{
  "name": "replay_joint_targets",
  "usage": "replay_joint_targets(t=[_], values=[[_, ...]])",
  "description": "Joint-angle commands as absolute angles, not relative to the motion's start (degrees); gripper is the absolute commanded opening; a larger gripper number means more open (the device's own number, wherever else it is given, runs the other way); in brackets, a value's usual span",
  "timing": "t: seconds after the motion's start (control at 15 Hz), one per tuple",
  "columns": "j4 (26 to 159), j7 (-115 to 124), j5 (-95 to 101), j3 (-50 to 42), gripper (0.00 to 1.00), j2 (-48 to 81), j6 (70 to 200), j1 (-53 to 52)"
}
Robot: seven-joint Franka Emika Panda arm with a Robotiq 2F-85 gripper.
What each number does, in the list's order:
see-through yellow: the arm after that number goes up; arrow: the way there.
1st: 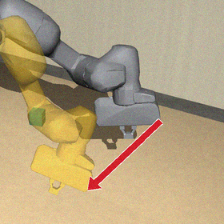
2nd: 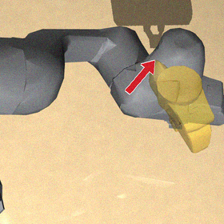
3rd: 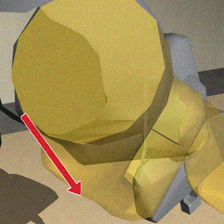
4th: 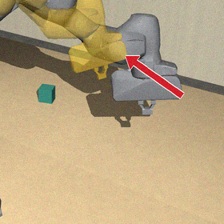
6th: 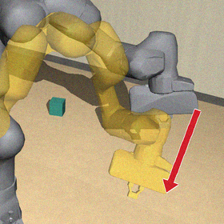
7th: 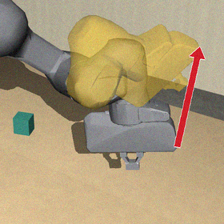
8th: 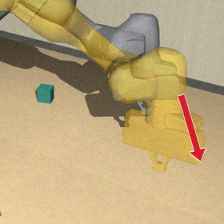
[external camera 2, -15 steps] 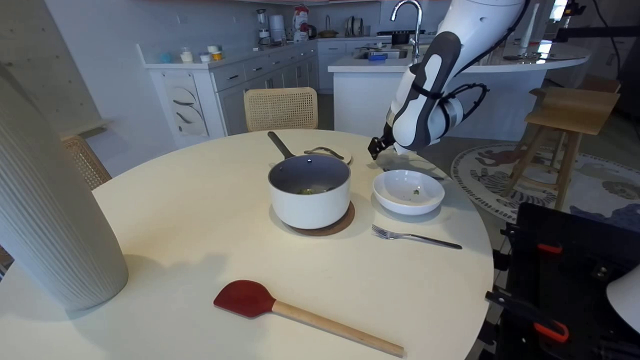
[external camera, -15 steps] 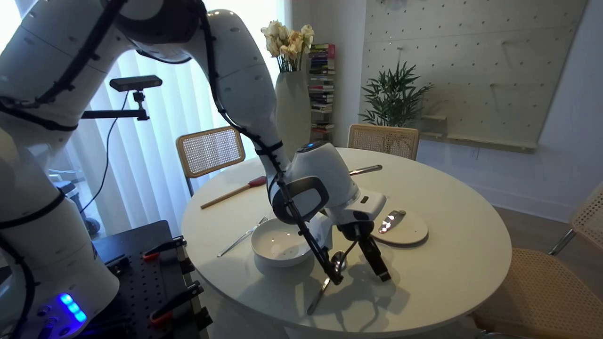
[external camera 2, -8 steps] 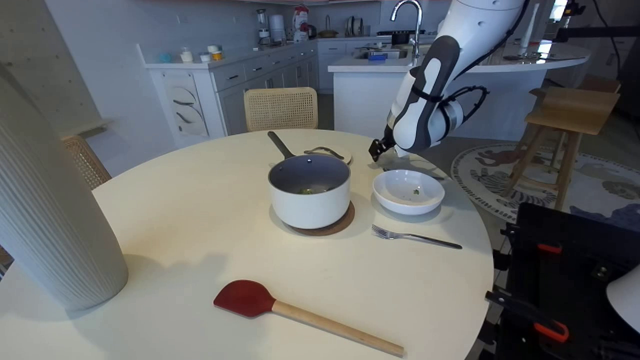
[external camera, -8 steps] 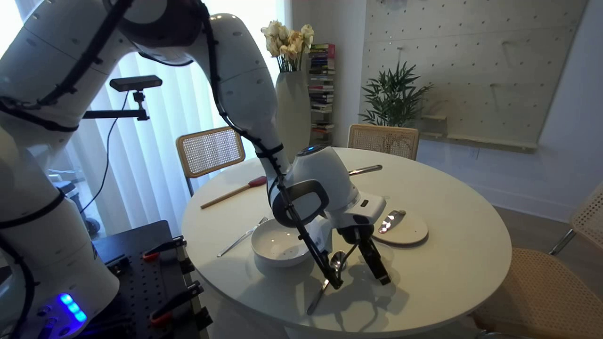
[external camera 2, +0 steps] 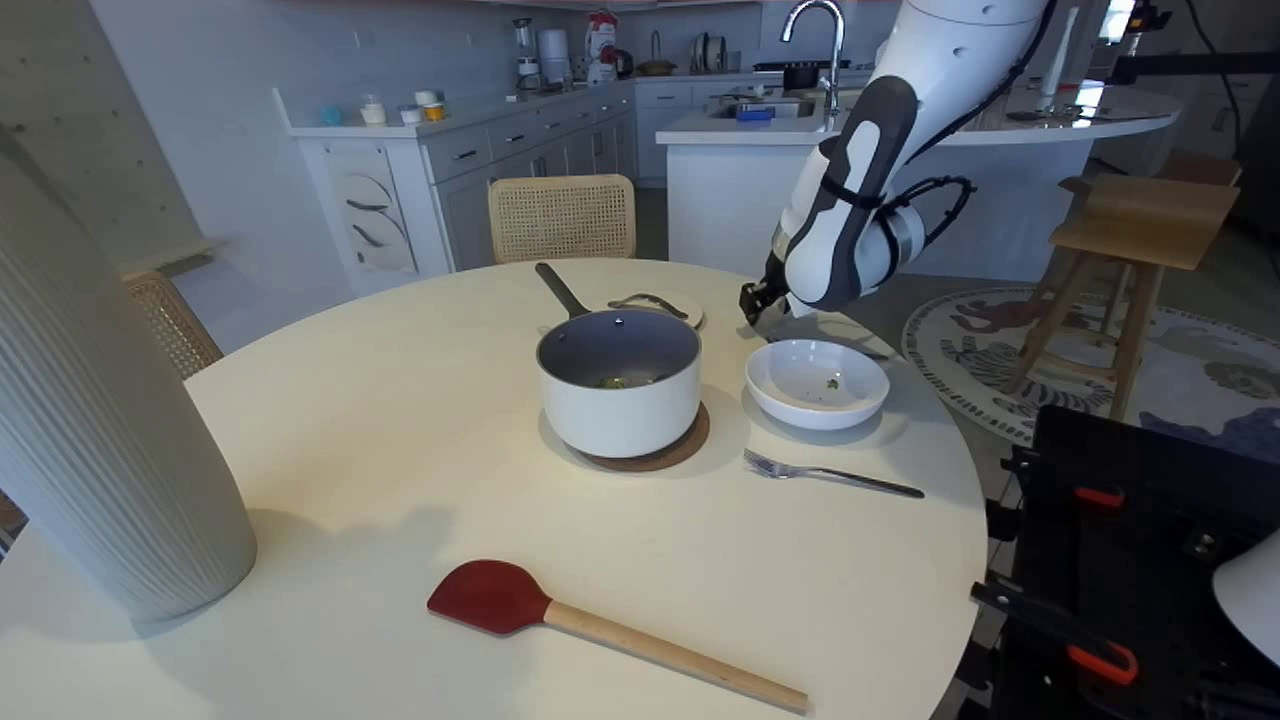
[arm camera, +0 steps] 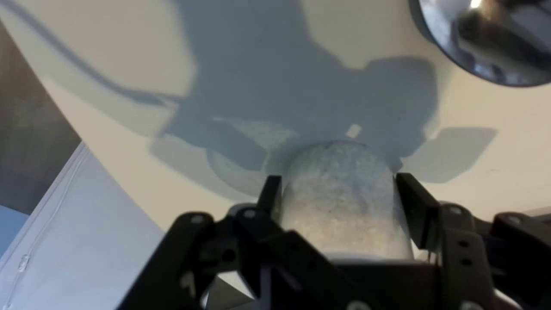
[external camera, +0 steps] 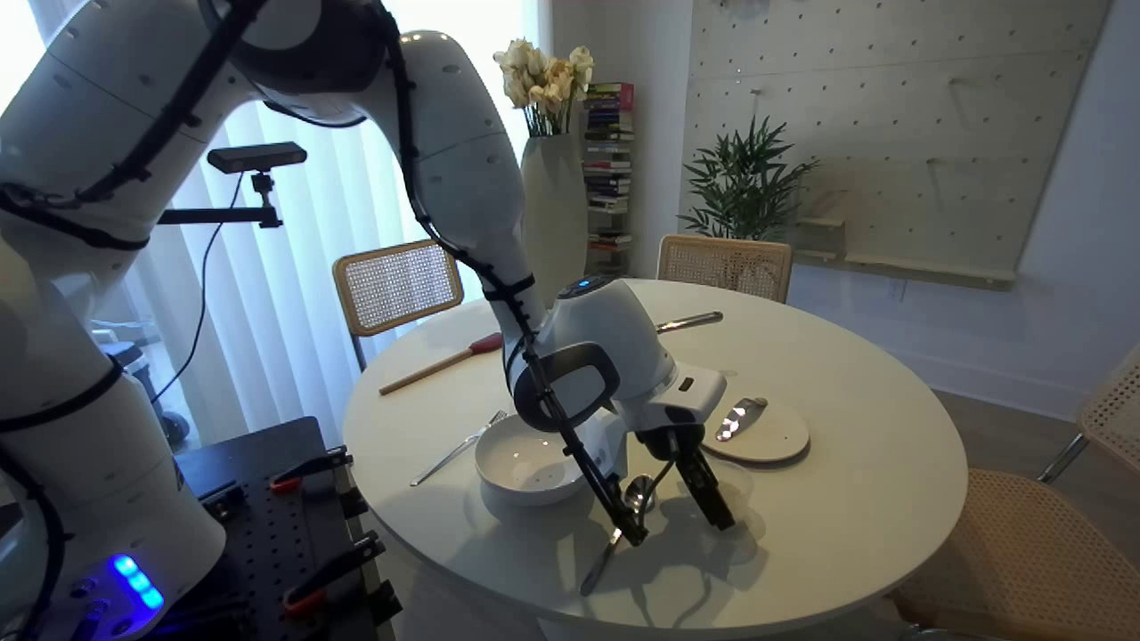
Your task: Pour the sugar out of the cup into the white pot
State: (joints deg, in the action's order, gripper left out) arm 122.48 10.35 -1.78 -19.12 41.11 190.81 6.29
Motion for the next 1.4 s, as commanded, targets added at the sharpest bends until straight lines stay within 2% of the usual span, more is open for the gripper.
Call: replay_joint_targets(t=[0.0,0.47,1.33], values=[[122.66,7.58,-3.59,-18.13,0.42,41.10,192.33,7.03],[122.85,7.33,-3.34,-18.05,0.41,39.97,191.44,7.20],[126.56,4.52,-2.50,-18.39,0.41,30.28,189.33,6.14]])
